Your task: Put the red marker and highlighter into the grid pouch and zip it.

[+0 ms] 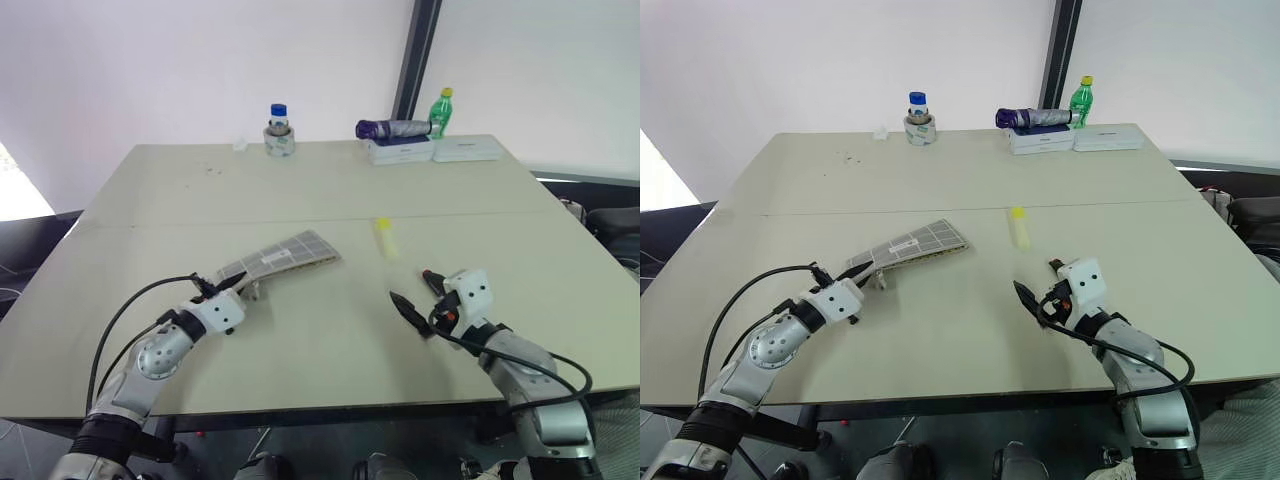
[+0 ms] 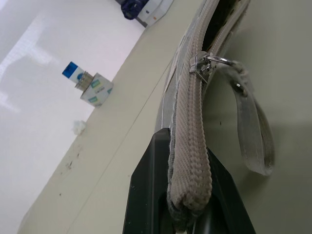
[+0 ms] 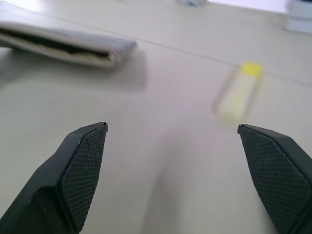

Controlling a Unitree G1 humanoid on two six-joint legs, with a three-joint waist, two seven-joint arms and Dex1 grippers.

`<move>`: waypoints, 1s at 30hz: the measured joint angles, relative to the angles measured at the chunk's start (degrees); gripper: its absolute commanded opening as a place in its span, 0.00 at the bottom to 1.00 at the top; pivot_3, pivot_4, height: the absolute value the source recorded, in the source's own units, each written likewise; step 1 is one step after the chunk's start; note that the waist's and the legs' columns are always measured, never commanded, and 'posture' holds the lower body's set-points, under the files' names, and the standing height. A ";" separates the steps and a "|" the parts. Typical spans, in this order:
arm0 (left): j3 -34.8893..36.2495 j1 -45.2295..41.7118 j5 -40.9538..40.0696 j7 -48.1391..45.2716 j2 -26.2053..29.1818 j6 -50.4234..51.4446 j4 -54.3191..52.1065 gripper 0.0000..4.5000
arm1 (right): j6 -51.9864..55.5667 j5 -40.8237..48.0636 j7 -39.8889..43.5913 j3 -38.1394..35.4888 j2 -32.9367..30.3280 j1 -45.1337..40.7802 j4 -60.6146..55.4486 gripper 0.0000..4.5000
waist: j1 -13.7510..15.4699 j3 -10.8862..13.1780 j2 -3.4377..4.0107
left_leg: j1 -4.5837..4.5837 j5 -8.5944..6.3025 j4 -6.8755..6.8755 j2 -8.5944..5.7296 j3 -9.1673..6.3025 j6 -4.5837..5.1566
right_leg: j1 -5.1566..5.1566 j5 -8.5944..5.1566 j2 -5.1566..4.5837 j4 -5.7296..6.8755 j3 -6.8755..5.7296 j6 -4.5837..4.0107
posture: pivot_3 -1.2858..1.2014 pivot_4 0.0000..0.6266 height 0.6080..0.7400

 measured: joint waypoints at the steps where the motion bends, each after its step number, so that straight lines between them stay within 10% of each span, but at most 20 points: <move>1: -0.01 0.00 0.00 0.00 -0.05 -0.07 0.06 0.00 | 0.14 -0.62 -1.26 0.31 0.18 -0.65 0.15 0.99 | 0.01 0.00 0.00 | 0.00 0.00 0.00 0.00 0.00 0.00 | 0.00 0.00 0.00 0.01 0.00 0.00 | 0.52 0.24 1.00; 22: -0.61 0.02 0.17 -0.17 -0.33 1.47 -1.70 0.00 | 5.09 -3.93 -13.51 -1.26 5.41 -43.62 54.19 0.99 | 0.06 0.01 0.02 | -0.04 0.22 -0.06 -0.04 0.20 -0.33 | -0.08 0.00 0.03 0.02 0.03 0.02 | 0.52 0.24 1.00; 30: -0.53 0.03 0.17 -0.16 -0.27 2.79 -2.22 0.00 | 1.12 -7.63 -10.98 2.86 4.98 -44.63 59.93 0.22 | -0.20 0.02 0.02 | -0.02 0.22 -0.07 -0.01 0.22 -0.34 | -0.08 0.00 0.02 0.04 0.04 0.02 | 0.52 0.24 1.00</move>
